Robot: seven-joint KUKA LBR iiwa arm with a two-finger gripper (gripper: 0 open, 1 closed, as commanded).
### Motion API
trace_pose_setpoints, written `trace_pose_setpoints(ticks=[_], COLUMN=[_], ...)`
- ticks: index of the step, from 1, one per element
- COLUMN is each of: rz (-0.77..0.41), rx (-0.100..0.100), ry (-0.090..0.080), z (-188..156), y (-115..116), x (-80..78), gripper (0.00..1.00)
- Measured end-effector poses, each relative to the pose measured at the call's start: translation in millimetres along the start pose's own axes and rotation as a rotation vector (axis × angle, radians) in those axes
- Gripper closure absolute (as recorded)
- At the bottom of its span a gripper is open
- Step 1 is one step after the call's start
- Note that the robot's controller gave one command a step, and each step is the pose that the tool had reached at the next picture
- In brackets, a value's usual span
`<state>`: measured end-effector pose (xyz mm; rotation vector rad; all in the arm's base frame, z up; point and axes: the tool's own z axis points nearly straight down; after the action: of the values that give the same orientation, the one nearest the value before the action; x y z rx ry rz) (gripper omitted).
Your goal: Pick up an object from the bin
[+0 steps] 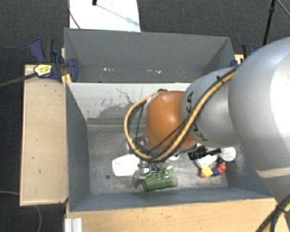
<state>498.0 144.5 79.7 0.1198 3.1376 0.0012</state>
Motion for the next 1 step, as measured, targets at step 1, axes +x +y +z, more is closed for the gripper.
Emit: trace_pose_setpoints(ticks=[1], rz=[0.142], rx=[-0.008], ry=[-0.008], z=[6.1], y=[-0.3], x=[4.3], gripper=[1.0])
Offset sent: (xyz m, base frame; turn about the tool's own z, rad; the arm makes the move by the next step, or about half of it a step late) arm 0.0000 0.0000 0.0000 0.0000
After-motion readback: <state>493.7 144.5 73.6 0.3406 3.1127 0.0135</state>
